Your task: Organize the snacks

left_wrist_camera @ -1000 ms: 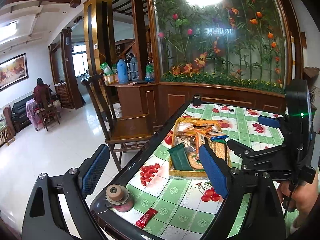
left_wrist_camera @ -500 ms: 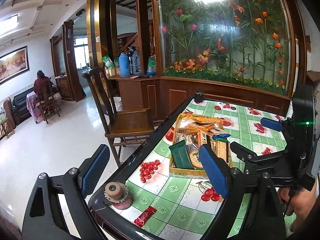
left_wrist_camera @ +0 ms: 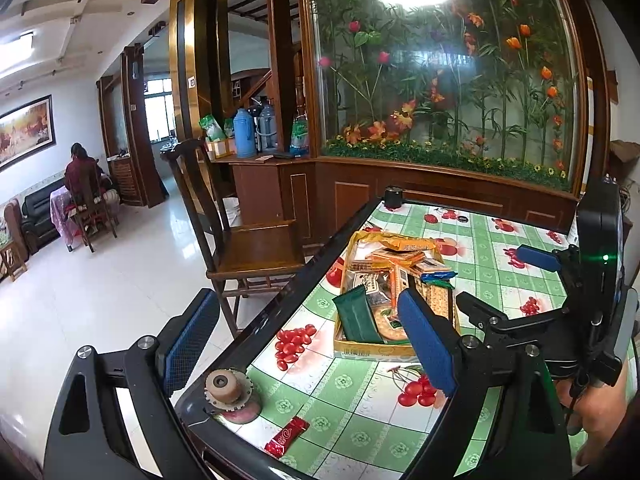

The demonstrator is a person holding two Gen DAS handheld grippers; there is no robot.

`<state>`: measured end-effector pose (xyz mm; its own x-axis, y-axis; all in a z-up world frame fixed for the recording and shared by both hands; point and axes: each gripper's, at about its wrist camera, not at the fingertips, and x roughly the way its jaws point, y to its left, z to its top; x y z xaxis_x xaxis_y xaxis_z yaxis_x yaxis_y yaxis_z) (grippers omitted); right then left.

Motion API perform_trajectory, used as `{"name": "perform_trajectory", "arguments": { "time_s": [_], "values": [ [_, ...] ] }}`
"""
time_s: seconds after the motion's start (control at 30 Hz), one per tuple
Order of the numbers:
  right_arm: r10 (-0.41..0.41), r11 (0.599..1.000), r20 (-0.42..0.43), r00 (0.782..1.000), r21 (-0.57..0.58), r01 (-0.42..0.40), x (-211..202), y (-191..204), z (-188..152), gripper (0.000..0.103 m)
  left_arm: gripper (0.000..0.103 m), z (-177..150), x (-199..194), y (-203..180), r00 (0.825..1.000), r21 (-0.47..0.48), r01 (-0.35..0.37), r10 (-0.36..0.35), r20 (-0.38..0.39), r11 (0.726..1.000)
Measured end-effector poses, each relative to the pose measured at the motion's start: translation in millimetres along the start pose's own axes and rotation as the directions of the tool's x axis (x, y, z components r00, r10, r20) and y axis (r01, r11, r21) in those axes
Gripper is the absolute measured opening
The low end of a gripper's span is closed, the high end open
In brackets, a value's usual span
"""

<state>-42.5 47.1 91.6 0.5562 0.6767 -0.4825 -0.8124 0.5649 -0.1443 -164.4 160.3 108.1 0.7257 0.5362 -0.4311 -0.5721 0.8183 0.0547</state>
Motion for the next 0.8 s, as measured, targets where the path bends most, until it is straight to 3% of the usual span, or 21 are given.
{"name": "perform_trajectory", "arguments": {
  "time_s": [0.2, 0.3, 0.8],
  "values": [
    [0.011, 1.000, 0.000, 1.000, 0.012, -0.011, 1.5, -2.8, -1.8, 0.102, 0.092, 1.0, -0.8, -1.5, 1.000, -0.004, -0.025, 0.025, 0.007, 1.000],
    [0.008, 1.000, -0.006, 1.000, 0.003, -0.008, 2.8, -0.7, -2.8, 0.102, 0.102, 1.0, -1.3, -0.8, 1.000, -0.010, -0.003, 0.003, 0.007, 1.000],
    [0.017, 1.000, -0.018, 1.000, -0.009, -0.017, 5.3, 4.8, -6.5, 0.102, 0.103, 0.5, 2.1, -1.8, 1.000, 0.000, 0.003, -0.003, 0.002, 1.000]
  ]
}}
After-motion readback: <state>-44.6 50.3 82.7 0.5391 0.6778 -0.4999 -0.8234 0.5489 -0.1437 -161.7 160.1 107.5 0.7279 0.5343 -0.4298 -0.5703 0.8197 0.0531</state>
